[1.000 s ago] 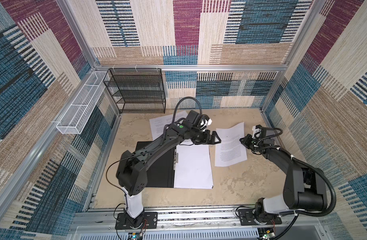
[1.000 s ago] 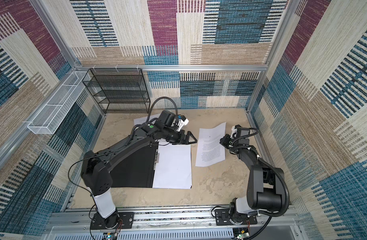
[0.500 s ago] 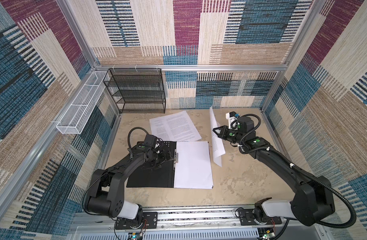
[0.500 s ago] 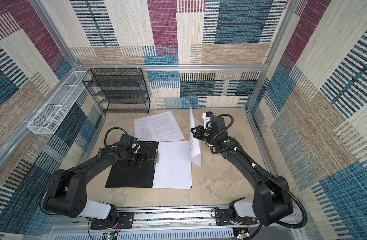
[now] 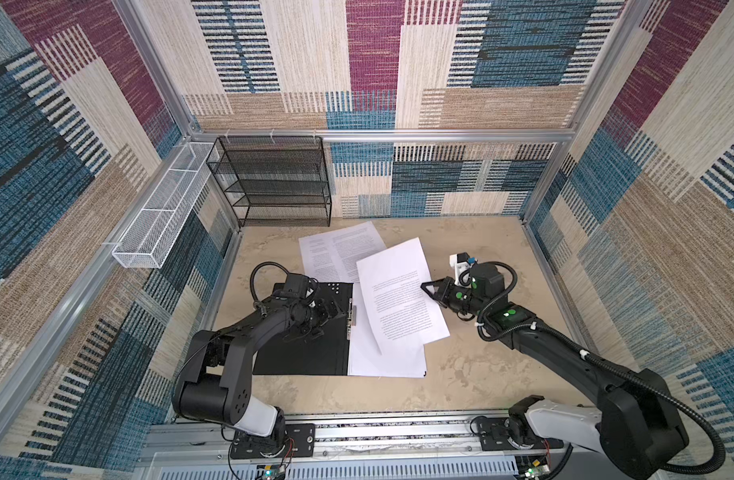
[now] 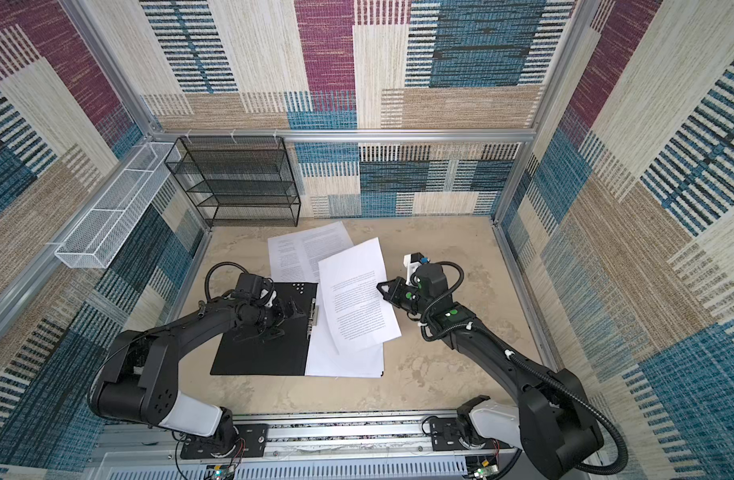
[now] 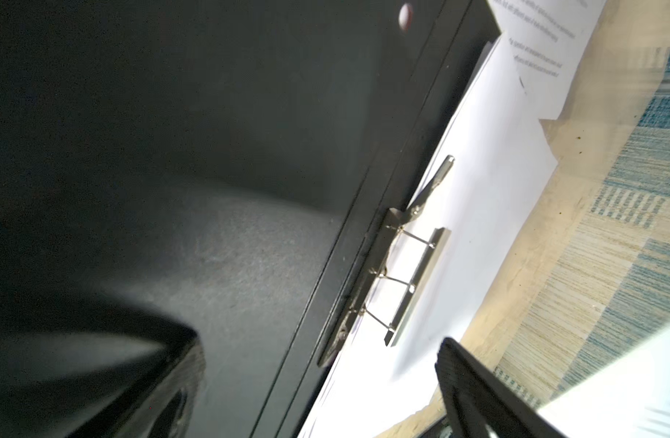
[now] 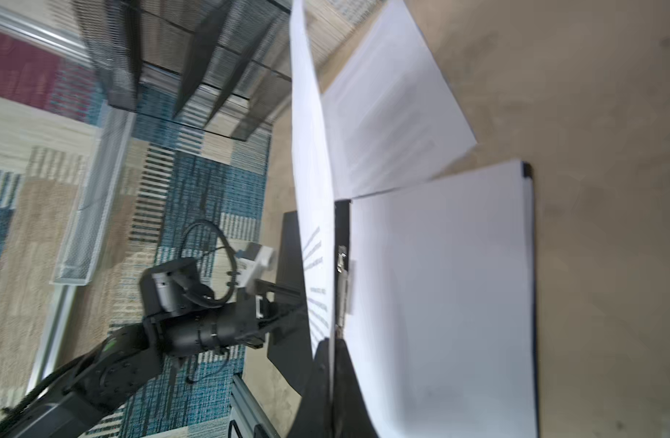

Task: Put the files into the folder
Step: 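Lower the printed sheet onto the folder over the blank sheet with the right gripper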

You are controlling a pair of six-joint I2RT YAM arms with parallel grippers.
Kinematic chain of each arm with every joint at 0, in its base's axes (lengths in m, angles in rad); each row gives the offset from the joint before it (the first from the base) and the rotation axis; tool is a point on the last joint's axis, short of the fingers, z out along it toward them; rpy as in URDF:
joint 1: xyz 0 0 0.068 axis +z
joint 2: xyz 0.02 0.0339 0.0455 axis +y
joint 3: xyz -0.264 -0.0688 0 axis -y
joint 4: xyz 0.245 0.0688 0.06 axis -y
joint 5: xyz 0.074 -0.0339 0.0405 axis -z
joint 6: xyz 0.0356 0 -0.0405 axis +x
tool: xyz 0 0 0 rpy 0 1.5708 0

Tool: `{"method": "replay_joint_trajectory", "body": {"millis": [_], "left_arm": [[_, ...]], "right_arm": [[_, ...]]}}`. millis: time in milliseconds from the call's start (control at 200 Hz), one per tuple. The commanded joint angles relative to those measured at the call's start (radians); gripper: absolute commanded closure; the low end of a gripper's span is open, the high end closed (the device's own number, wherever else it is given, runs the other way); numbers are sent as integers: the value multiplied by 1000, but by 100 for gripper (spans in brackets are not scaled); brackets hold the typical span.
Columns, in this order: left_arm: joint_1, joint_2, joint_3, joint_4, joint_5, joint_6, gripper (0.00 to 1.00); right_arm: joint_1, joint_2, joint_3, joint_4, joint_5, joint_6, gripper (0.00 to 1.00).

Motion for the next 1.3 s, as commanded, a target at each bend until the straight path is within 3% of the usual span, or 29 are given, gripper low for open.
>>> {"method": "replay_joint_trajectory", "body": {"millis": [0,195,336,786,1297], "left_arm": [[0,17,-34,-35,-65,-20,3],[1,41,-47,-16,-45,-27,3],[1,42,-53,-16,-45,-31,3],[-1,55,-62,-4,-25,-34,3],[1,69,-59,-2,-17,-30,4]], "right_arm": [[15,-4,-67,128,65,52,100],[93,25,-160,204,183,69,100],[128,92,-197,280,204,87,100],[213,188,-184,330,338,169,100],[240,279,-145,372,320,194,100]]}}
